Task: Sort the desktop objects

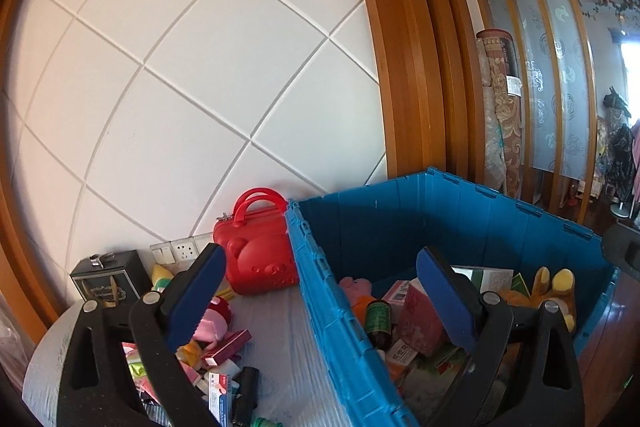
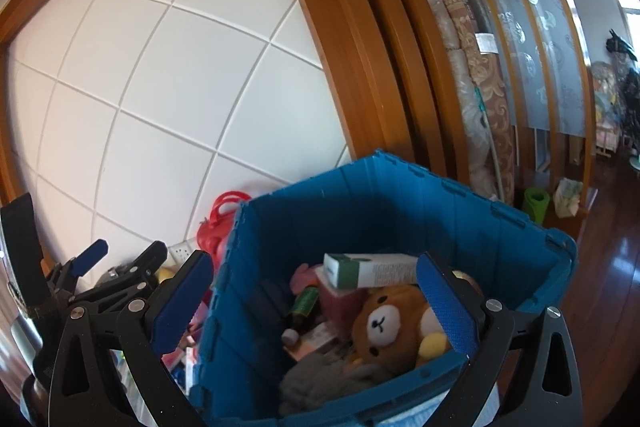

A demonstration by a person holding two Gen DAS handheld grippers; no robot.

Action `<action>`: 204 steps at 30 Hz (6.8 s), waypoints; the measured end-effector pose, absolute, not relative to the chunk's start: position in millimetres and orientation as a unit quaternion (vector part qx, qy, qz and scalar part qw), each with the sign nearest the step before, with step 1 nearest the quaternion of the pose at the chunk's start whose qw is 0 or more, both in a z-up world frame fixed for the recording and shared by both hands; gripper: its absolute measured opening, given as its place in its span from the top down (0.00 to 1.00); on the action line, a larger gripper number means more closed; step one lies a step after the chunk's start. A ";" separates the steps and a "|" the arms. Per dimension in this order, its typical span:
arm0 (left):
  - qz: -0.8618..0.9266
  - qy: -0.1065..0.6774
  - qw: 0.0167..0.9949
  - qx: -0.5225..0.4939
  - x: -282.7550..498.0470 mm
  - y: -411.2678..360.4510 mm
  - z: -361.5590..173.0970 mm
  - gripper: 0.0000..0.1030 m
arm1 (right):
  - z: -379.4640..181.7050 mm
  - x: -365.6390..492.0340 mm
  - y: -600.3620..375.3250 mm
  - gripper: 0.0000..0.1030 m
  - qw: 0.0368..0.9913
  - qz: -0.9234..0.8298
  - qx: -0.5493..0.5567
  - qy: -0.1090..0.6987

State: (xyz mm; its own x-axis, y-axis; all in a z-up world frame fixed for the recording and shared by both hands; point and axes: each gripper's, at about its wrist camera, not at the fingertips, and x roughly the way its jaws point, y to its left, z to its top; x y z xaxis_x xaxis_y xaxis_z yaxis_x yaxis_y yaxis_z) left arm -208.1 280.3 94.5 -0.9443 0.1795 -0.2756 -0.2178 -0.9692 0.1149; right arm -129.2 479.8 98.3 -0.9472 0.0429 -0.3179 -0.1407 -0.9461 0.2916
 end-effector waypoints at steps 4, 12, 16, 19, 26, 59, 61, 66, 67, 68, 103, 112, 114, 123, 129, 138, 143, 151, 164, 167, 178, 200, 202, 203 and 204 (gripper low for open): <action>0.984 0.080 0.095 -0.130 -202.3 254.7 93.0 0.06 | 106.3 -120.5 453.2 0.00 0.051 0.976 -0.149 0.149; 0.983 0.084 0.080 -0.142 -175.4 188.1 69.4 0.06 | 98.2 -109.6 386.0 0.00 0.037 0.975 -0.159 0.152; 0.975 0.094 0.109 -0.167 -160.5 176.7 46.0 0.06 | 91.0 -97.7 351.9 0.00 0.040 0.976 -0.172 0.131; 0.970 0.102 0.127 -0.183 -148.0 169.4 28.6 0.06 | 84.1 -89.2 334.6 0.00 0.038 0.975 -0.176 0.128; 0.967 0.105 0.123 -0.196 -121.8 152.7 11.9 0.06 | 70.5 -68.7 323.6 0.00 0.041 0.975 -0.188 0.110; 0.951 0.107 0.010 -0.288 -207.5 -55.4 -98.1 0.06 | -2.5 -227.1 189.6 0.00 -0.137 0.944 -0.290 0.080; 0.951 0.100 0.003 -0.294 -224.5 -61.4 -104.1 0.06 | -9.7 -247.1 184.8 0.00 -0.136 0.941 -0.299 0.084; 0.947 0.070 -0.018 -0.312 -251.3 -77.7 -114.7 0.06 | -28.7 -291.7 155.2 0.00 -0.188 0.922 -0.332 0.060; 0.946 0.073 -0.026 -0.314 -255.9 -80.5 -117.7 0.06 | -32.4 -301.2 146.9 0.00 -0.200 0.920 -0.332 0.052; 0.945 0.073 -0.034 -0.316 -260.8 -83.5 -121.4 0.06 | -36.4 -310.8 137.0 0.00 -0.214 0.918 -0.331 0.041; 0.932 0.081 0.127 -0.329 -368.4 -91.0 -182.6 0.06 | -112.1 -508.8 13.0 0.78 -0.363 0.836 -0.402 -0.094; 0.881 0.154 0.206 -0.397 -404.1 -43.2 -227.0 0.06 | -127.2 -522.9 34.6 0.78 -0.342 0.835 -0.426 -0.067; 0.874 0.156 0.197 -0.415 -411.0 -41.5 -239.2 0.06 | -133.0 -526.4 32.1 0.78 -0.345 0.830 -0.434 -0.068; 0.877 0.153 0.187 -0.416 -402.9 -39.3 -247.1 0.14 | -171.9 -555.4 7.5 0.75 -0.320 0.817 -0.463 -0.128; 0.882 0.133 0.168 -0.419 -401.2 -41.1 -244.2 0.16 | -177.8 -564.1 -3.3 0.90 -0.348 0.801 -0.476 -0.105; 0.905 0.117 0.142 -0.384 -371.8 -56.1 -210.0 0.17 | -107.7 -515.4 29.4 0.90 -0.371 0.838 -0.399 -0.015; 0.923 0.116 0.125 -0.346 -353.6 -63.2 -167.2 0.17 | -62.7 -484.6 73.4 0.90 -0.359 0.856 -0.365 0.074; 0.939 0.144 0.162 -0.266 -319.1 -33.6 -84.6 0.17 | 33.0 -365.7 173.8 0.90 -0.292 0.905 -0.264 0.159; 0.918 0.172 0.322 -0.157 -245.1 182.6 35.5 0.16 | 129.4 -134.3 375.4 0.90 -0.052 0.975 -0.117 0.184; 0.912 0.176 0.338 -0.153 -248.8 231.6 51.2 0.16 | 129.3 -121.9 419.2 0.90 -0.011 0.975 -0.124 0.186; 0.925 0.201 0.278 -0.165 -265.6 352.2 77.6 0.12 | 129.7 -173.9 518.8 0.37 0.028 0.971 -0.153 0.182; 0.967 0.141 0.154 -0.146 -256.0 350.2 108.9 0.08 | 121.6 -153.7 532.9 0.00 0.003 0.975 -0.121 0.187; 0.969 0.138 0.148 -0.144 -253.2 346.5 109.7 0.08 | 120.9 -151.0 532.8 0.00 0.000 0.976 -0.118 0.184; 0.970 0.135 0.144 -0.143 -251.4 344.8 109.5 0.08 | 120.3 -150.1 532.7 0.00 -0.002 0.975 -0.118 0.186; 0.971 0.131 0.140 -0.141 -249.2 342.8 109.1 0.08 | 118.8 -149.0 532.6 0.00 -0.003 0.975 -0.120 0.188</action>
